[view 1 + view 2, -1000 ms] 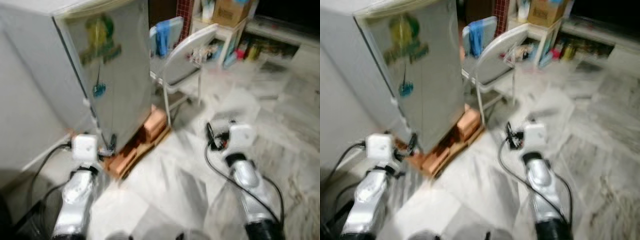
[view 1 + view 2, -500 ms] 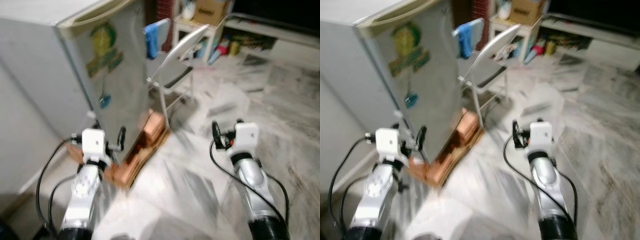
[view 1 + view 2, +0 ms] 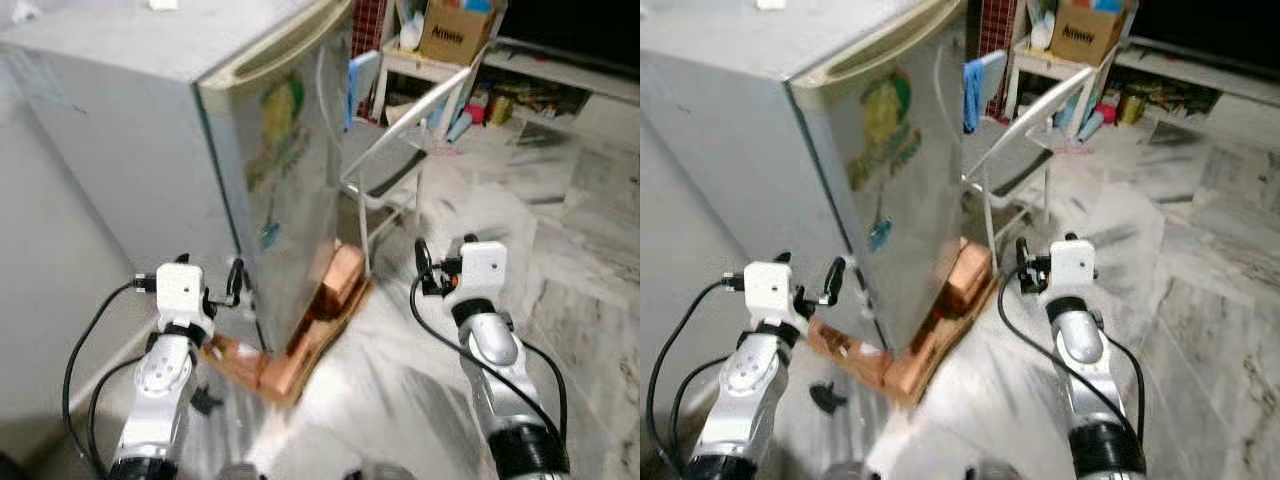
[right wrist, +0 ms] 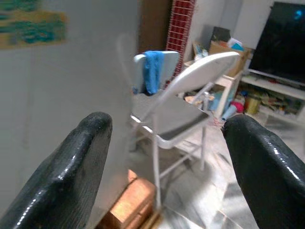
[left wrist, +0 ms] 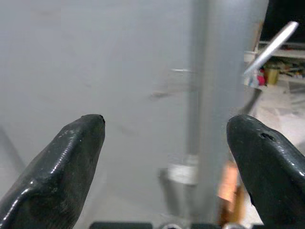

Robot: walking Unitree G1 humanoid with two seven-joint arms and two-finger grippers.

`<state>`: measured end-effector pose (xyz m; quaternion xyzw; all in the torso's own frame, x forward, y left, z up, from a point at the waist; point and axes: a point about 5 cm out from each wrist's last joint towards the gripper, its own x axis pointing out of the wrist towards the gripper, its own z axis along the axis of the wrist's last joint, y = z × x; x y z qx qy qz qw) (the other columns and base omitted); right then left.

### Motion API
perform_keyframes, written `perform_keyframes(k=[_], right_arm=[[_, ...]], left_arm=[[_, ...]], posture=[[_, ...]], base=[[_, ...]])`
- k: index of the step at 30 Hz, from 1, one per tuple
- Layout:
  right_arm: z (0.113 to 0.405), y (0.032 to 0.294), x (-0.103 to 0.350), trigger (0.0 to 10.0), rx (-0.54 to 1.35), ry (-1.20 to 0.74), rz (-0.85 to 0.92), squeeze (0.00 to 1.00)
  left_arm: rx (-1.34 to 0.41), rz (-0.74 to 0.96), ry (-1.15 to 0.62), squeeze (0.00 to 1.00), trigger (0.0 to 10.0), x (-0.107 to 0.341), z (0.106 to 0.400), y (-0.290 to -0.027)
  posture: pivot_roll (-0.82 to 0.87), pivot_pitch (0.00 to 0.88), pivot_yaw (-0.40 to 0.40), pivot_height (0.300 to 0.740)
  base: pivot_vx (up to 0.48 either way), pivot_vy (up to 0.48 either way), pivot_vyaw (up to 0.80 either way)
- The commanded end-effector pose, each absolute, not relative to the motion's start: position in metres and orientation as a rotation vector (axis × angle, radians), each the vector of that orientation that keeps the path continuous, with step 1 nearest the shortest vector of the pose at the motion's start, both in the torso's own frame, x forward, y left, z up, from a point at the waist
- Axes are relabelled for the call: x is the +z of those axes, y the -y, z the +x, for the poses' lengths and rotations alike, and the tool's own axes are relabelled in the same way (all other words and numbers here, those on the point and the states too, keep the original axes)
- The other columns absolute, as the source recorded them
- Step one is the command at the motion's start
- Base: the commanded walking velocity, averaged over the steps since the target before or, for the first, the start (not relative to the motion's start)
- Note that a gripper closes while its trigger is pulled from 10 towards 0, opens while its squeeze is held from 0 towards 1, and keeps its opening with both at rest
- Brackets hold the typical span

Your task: Restocking fridge

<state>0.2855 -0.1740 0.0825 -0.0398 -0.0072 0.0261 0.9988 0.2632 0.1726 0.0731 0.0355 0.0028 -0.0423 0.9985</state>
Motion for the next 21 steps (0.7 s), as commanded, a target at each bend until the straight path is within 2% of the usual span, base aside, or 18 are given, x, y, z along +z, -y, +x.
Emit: perform_keyframes(k=[1,6,21], right_arm=[[0.2872,0.1703,0.0864,10.0,0.059,0.032,-0.079,0.0],[0.2885,0.1711,0.0869,10.0,0.056,0.027,-0.09,0.0],[0.2879,0.1686,0.0871,10.0,0.061,0.023,-0.094,0.0]], left_arm=[[-0.07,0.083,-0.024,0.0,10.0,0.0697,0.2611,-0.178],[-0.075,0.1,-0.018,0.0,10.0,0.0703,0.2615,-0.1774],[-0.118,0.08,-0.003,0.0,10.0,0.074,0.2659,-0.171]], posture=[[-0.03,0.0,-0.007,0.74],[-0.03,0.0,-0.006,0.74],[-0.04,0.0,-0.001,0.74]], base=[[0.0,0.379,0.0],[0.0,0.0,0.0],[0.0,0.0,-0.8]])
